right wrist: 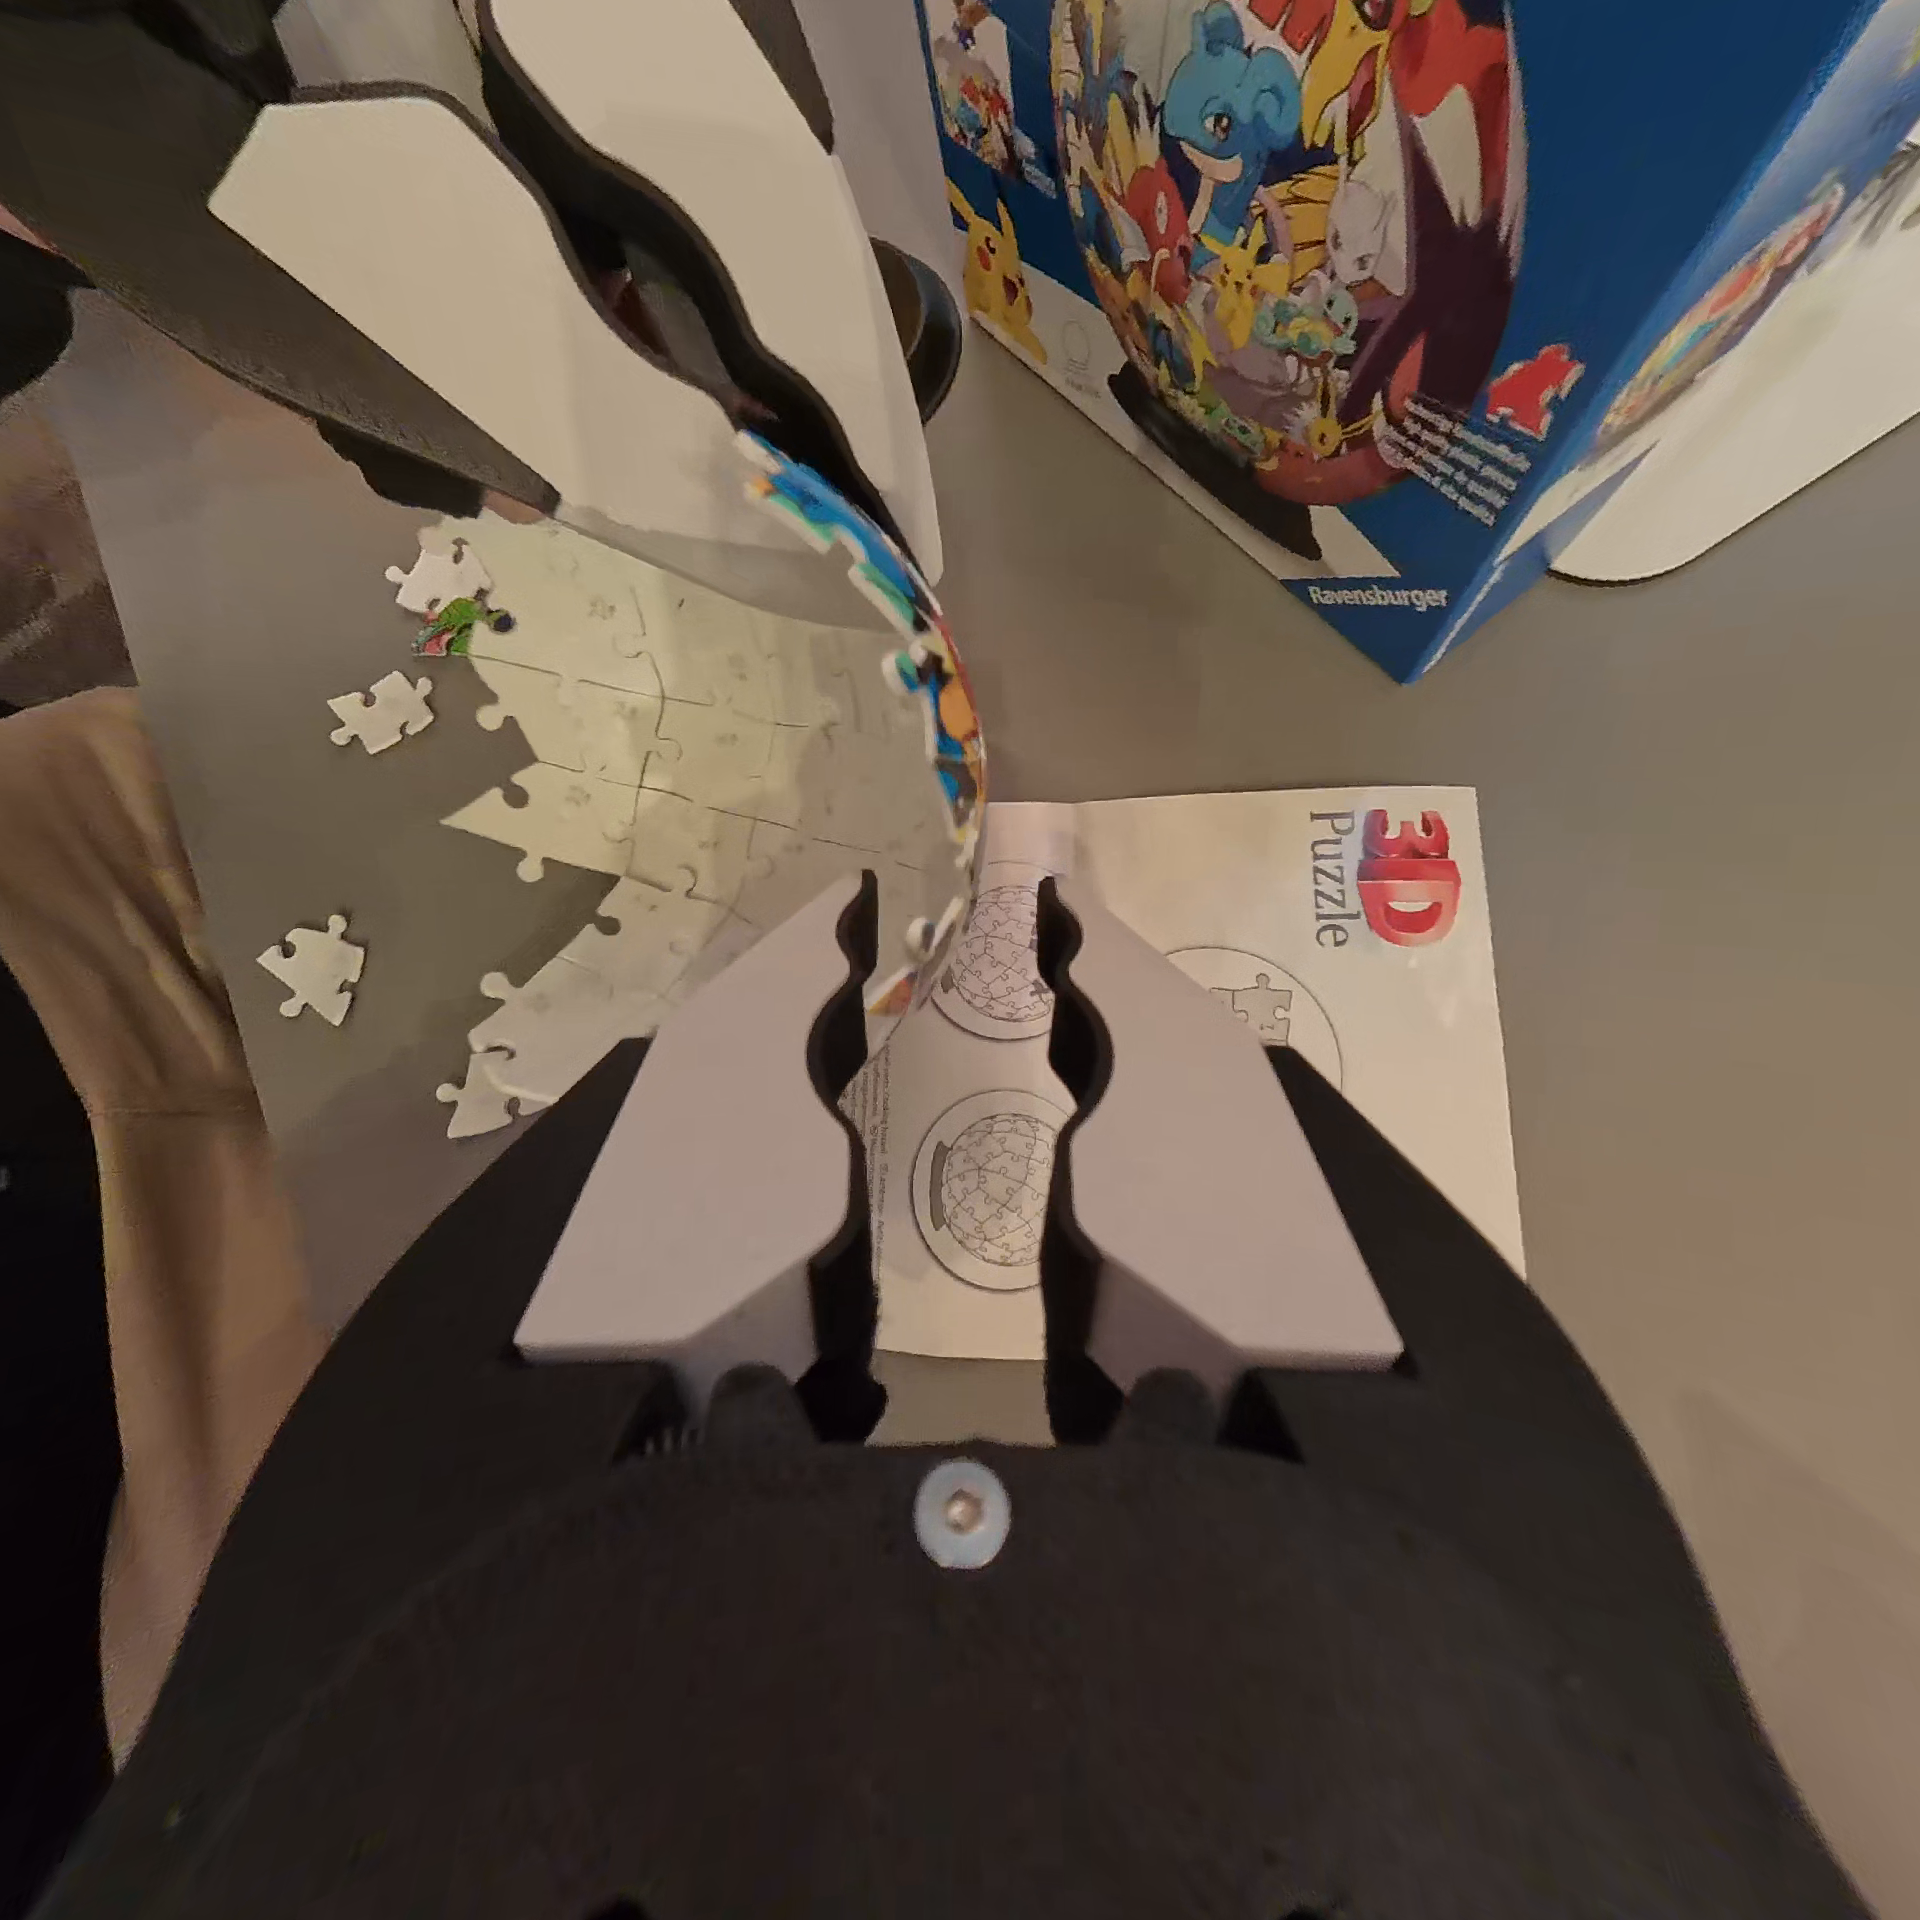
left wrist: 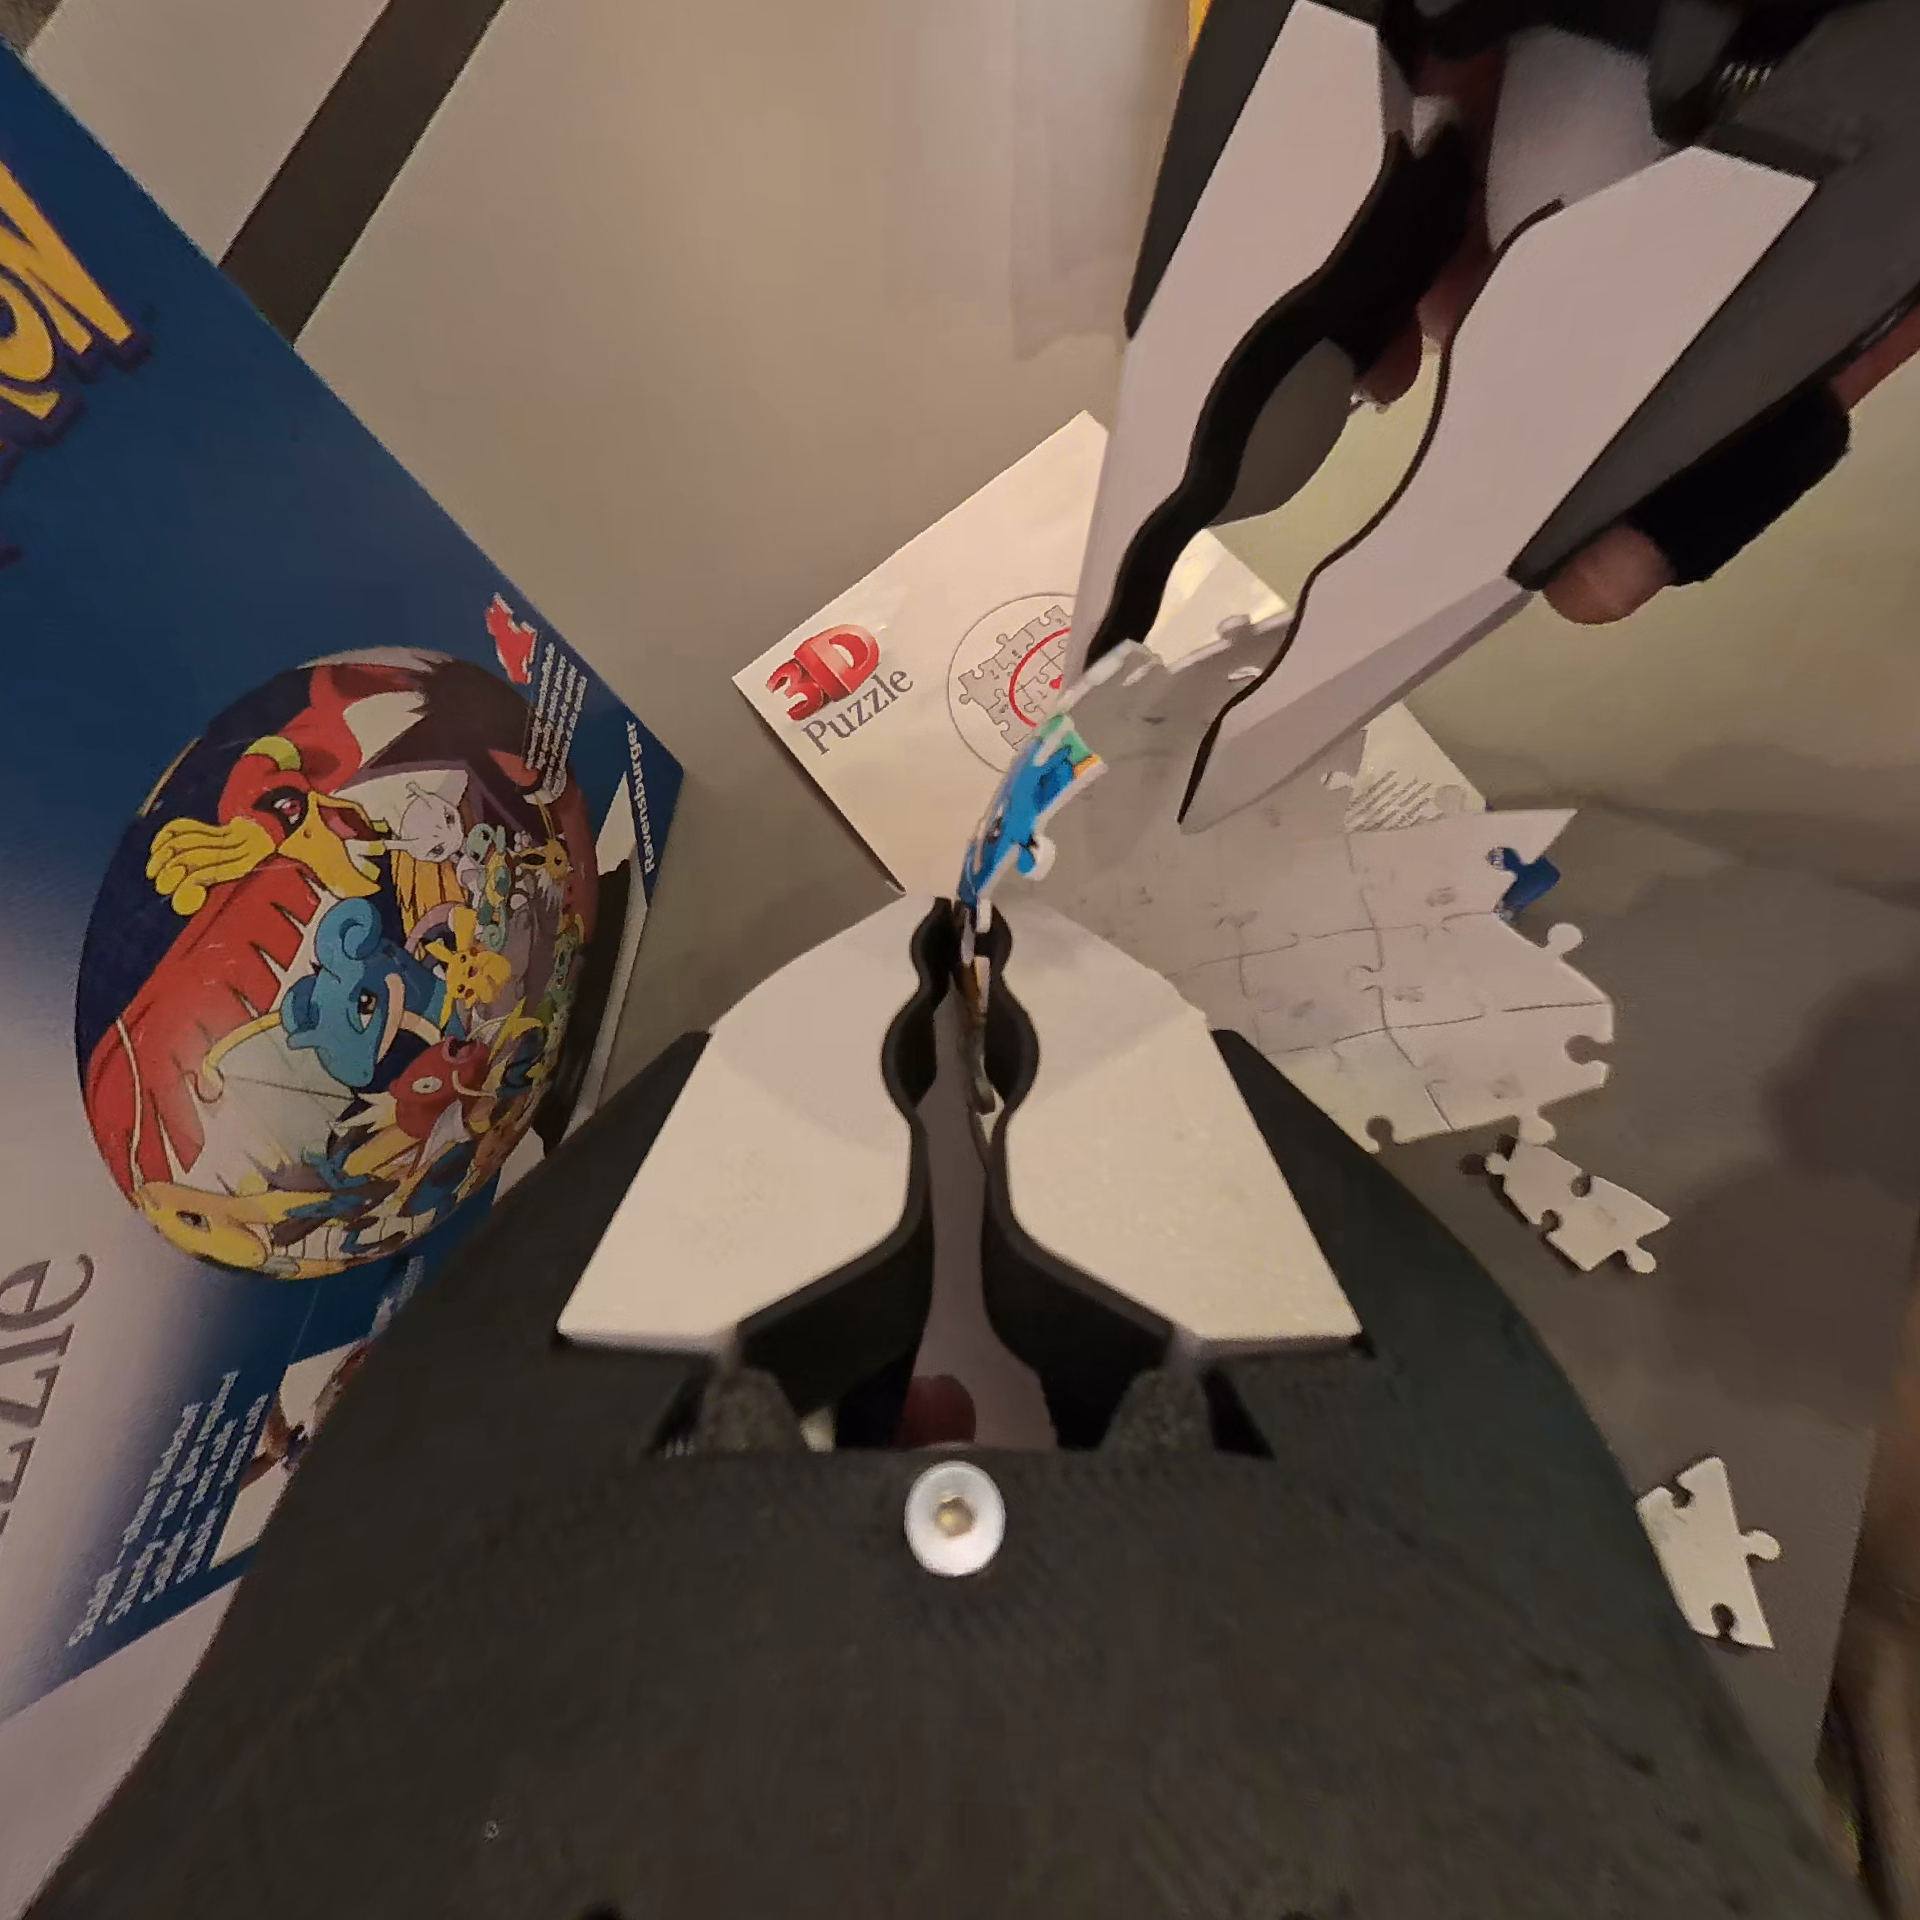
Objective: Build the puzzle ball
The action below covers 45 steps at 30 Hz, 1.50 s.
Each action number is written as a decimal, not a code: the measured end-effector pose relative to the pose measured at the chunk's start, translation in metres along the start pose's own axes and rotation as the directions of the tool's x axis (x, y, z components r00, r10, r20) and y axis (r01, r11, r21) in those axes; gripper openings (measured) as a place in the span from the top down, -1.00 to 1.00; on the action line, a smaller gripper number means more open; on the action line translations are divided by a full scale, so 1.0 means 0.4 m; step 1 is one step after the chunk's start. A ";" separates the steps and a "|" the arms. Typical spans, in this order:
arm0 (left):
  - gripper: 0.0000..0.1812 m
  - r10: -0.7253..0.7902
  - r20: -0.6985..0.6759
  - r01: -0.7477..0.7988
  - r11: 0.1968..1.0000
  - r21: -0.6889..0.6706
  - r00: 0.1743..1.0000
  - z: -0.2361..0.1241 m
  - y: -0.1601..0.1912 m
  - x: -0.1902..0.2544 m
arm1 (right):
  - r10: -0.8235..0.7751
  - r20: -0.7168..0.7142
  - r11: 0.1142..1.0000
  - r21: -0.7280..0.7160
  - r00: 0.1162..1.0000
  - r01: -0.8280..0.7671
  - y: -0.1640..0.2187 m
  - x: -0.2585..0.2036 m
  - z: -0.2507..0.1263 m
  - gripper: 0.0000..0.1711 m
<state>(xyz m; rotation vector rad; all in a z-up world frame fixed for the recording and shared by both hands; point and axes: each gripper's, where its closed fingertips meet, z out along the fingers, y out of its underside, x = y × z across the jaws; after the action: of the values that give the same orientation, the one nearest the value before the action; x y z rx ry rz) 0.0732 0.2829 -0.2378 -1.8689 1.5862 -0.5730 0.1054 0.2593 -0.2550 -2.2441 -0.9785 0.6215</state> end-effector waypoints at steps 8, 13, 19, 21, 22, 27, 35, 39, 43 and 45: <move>0.96 0.046 0.039 -0.045 0.999 -0.017 0.998 0.011 -0.008 0.008 | -0.059 -0.065 0.995 -0.087 0.996 0.053 0.003 0.010 0.020 0.68; 0.96 0.074 0.032 -0.074 0.997 -0.022 0.997 0.019 -0.013 0.027 | -0.085 -0.088 0.994 -0.083 0.992 0.078 0.003 0.009 0.041 0.85; 0.96 0.087 0.033 -0.086 0.996 -0.022 0.996 0.019 -0.013 0.032 | -0.063 -0.071 0.996 -0.069 0.995 0.058 0.005 0.005 0.042 0.96; 0.95 0.089 0.034 -0.088 0.996 -0.024 0.995 0.019 -0.012 0.033 | -0.050 -0.069 0.997 -0.060 0.996 0.046 0.004 0.006 0.042 0.97; 0.96 0.091 0.031 -0.090 0.996 -0.029 0.995 0.020 -0.010 0.034 | -0.043 -0.060 0.997 -0.061 0.997 0.039 0.006 0.003 0.043 0.97; 0.96 0.095 0.046 -0.094 0.995 -0.033 0.994 0.022 -0.006 0.029 | -0.015 -0.067 0.999 -0.047 0.998 0.012 0.005 0.005 0.049 0.97; 0.96 0.088 0.033 -0.087 0.996 -0.020 0.996 0.018 -0.012 0.034 | -0.063 -0.083 0.997 -0.057 0.995 0.058 0.005 0.004 0.043 0.95; 0.95 0.089 0.037 -0.089 0.996 -0.019 0.995 0.021 -0.011 0.036 | -0.040 -0.074 0.998 -0.059 0.996 0.035 0.008 0.005 0.040 0.98; 0.96 0.061 0.043 -0.061 0.998 -0.023 0.997 0.022 -0.003 0.026 | -0.033 -0.115 0.998 -0.061 0.993 0.026 0.011 0.013 0.038 0.93; 0.96 0.047 0.051 -0.047 0.999 -0.012 0.998 0.019 -0.002 0.019 | -0.047 -0.108 0.996 -0.085 0.993 0.038 0.021 0.007 0.026 0.89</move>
<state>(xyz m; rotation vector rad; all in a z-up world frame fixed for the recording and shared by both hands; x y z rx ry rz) 0.0802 0.2771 -0.2429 -1.8343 1.5987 -0.4935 0.1047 0.2606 -0.2686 -2.2976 -1.0103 0.4409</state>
